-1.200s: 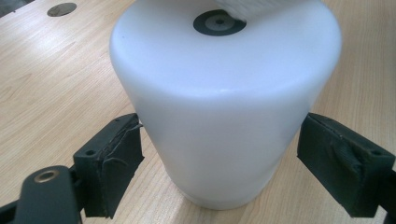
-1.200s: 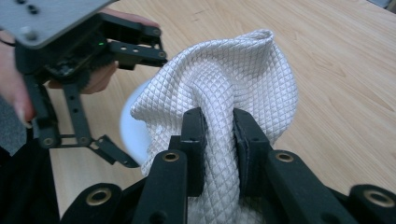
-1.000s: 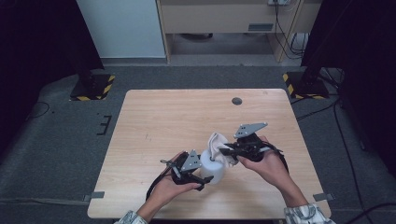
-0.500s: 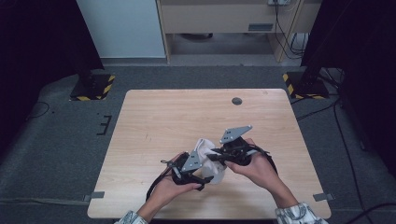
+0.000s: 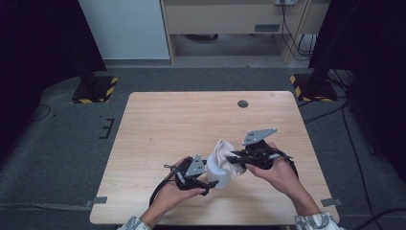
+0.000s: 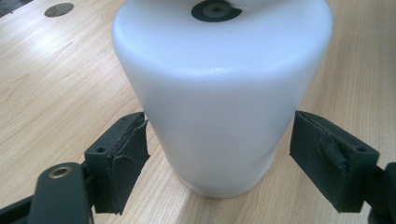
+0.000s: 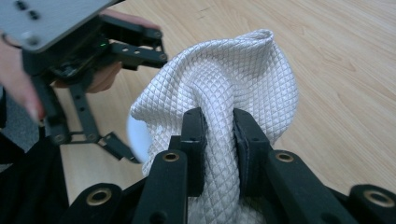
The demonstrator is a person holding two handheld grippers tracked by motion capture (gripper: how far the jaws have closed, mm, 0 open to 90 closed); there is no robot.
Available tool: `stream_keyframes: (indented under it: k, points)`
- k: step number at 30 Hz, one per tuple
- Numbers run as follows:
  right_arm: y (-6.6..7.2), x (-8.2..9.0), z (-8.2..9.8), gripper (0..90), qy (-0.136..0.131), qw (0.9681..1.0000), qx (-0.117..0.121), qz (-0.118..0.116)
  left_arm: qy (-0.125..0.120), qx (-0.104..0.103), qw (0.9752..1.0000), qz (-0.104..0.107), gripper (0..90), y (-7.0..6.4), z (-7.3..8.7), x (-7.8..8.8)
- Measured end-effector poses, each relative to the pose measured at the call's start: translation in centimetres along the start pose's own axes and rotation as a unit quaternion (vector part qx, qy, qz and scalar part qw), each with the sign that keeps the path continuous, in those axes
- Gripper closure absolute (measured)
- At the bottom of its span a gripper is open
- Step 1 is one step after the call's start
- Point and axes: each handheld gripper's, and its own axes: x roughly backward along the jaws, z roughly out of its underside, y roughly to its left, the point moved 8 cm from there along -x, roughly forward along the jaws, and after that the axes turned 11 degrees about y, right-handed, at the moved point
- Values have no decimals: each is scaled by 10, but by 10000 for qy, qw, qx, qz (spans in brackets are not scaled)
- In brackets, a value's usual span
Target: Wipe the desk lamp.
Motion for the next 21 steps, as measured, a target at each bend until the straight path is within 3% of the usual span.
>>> stream_keyframes:
  k: [7,13,21]
  points:
    - [-5,-17,-18,764,112,9999,27,-46,-19,-15,10000,71,193,-2,0,-2]
    - [13,-34,-34,764,223,9991,271,-229,87,-17,9999,-122,195,1,2,-1]
    - [25,-32,-28,764,230,9982,403,-384,31,-40,10000,-25,196,-1,1,-2]
